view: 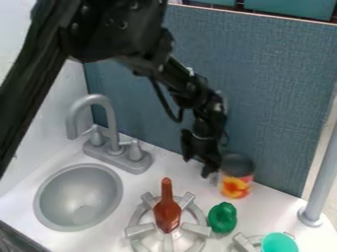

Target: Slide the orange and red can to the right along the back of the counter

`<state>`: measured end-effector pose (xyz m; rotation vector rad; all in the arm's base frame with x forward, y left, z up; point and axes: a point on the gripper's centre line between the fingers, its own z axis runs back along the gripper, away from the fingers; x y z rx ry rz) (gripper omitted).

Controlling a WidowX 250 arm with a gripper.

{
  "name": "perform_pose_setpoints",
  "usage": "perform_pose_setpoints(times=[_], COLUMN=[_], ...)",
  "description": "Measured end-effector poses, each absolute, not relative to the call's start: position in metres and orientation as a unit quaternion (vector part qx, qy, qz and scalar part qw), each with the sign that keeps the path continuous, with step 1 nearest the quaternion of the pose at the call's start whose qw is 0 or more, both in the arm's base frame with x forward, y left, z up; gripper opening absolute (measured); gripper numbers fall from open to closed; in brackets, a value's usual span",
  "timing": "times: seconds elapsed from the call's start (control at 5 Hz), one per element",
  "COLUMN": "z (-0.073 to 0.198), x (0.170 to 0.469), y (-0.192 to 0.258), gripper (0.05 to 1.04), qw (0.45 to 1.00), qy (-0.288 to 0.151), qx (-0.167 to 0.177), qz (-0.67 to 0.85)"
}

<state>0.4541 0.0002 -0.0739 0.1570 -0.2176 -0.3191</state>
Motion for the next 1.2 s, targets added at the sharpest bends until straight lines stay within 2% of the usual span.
perform_pose_setpoints(times=[0.2, 0.4, 0.6, 0.8, 1.0, 1.2], z=[-0.076, -0.075, -0.050, -0.012, 0.025, 0.057], x=[0.451, 0.444, 0.433, 0.425, 0.409, 0.377], y=[-0.039, -0.075, -0.067, -0.052, -0.045, -0.042], gripper=[1.000, 1.000, 1.000, 1.000, 1.000, 1.000], qw=[0.971, 0.967, 0.974, 0.976, 0.979, 0.991], qy=[-0.110, -0.102, -0.099, -0.117, -0.127, -0.078], qx=[0.040, 0.038, 0.087, 0.123, 0.124, 0.081], qz=[-0.209, -0.229, -0.184, -0.135, -0.102, -0.075])
